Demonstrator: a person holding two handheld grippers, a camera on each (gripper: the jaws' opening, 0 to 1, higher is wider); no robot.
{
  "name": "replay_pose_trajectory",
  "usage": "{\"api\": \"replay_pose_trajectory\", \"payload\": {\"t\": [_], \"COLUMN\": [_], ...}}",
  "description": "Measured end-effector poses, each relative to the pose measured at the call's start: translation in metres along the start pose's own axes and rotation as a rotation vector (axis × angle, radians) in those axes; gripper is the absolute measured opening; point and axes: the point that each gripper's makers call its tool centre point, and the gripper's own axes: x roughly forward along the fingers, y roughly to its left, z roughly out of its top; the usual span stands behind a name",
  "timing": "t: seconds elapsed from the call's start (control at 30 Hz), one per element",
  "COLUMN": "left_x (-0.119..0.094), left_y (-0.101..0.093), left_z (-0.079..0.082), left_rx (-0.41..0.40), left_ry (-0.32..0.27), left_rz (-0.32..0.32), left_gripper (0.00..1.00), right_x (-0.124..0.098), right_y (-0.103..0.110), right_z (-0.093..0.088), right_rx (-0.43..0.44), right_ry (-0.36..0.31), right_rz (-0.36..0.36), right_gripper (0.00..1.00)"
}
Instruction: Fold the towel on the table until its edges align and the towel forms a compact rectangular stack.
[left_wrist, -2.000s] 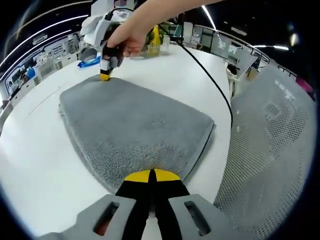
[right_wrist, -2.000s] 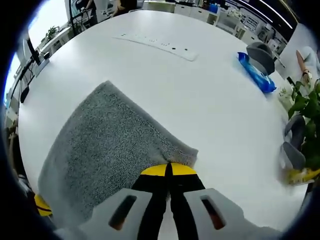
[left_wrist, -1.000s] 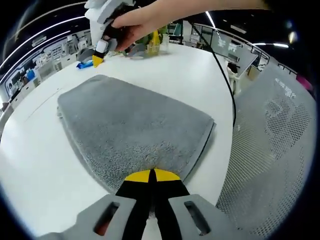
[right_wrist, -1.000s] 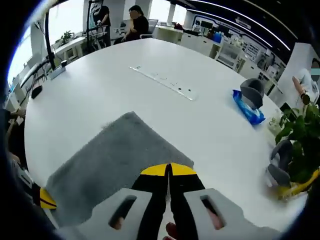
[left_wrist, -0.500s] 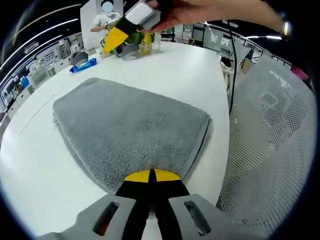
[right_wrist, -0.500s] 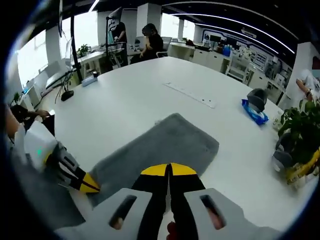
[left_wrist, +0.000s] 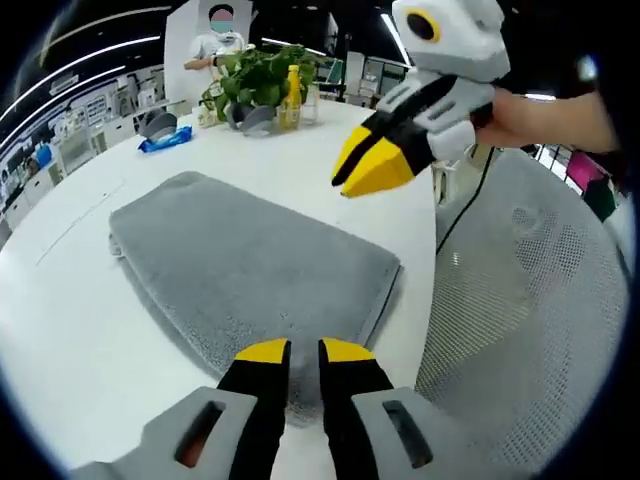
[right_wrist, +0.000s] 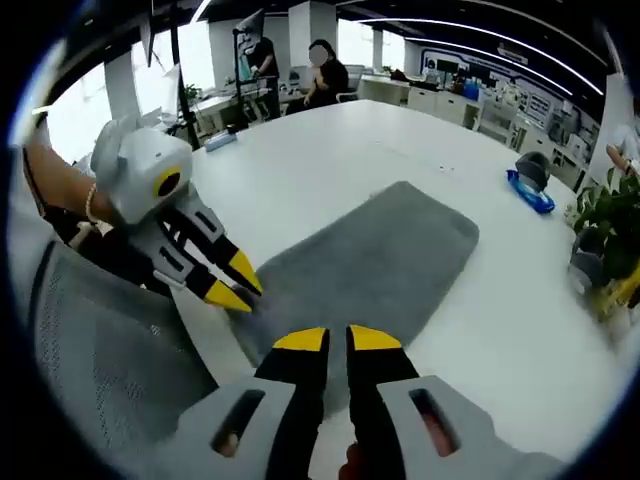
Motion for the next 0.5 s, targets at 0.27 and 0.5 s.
{"api": "replay_pose_trajectory", "payload": {"t": [0.27, 0.5], "left_x": [-0.011, -0.002], "left_y": [-0.017, -0.019], "left_z": [-0.006, -0.02], "left_rx": [0.078, 0.111], "left_ry": [-0.026, 0.004], "left_rz": [-0.031, -0.021], "left_gripper": [0.21, 0.26], "right_x": [0.0, 0.013], "right_y": [0.031, 0.042], "right_z": [-0.031, -0.056], "right_rx": [-0.128, -0.157], "right_ry": [0.093, 0.164], "right_rz": [0.093, 0.136], "right_gripper": [0.12, 0.14]}}
